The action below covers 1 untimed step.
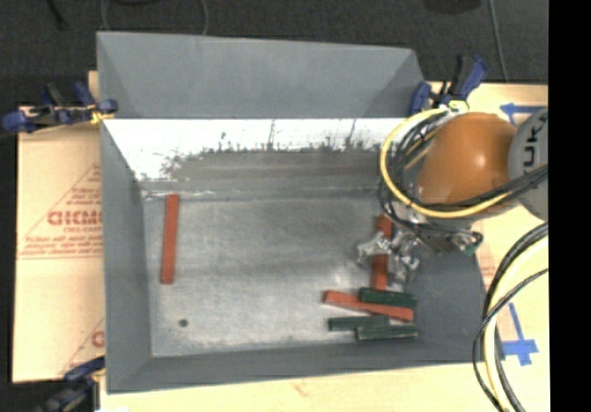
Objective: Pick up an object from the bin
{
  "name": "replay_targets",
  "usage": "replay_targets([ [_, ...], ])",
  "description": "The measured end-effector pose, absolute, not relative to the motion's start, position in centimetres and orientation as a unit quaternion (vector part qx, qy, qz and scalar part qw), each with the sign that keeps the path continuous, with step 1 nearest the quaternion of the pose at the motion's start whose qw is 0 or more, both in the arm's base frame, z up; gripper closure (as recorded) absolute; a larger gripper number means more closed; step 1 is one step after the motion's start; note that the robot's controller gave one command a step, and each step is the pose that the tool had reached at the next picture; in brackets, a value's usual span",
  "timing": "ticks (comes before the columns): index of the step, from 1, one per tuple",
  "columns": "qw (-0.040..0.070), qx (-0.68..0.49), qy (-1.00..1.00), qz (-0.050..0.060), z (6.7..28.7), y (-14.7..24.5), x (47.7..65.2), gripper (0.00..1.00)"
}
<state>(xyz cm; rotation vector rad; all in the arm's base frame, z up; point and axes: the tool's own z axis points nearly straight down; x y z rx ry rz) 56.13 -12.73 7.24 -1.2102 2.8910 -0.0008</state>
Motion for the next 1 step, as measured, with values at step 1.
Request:
replay_targets([
  [1,0.004,-0.385,0.923,0.0,7.25,-12.66,56.14,1.0],
])
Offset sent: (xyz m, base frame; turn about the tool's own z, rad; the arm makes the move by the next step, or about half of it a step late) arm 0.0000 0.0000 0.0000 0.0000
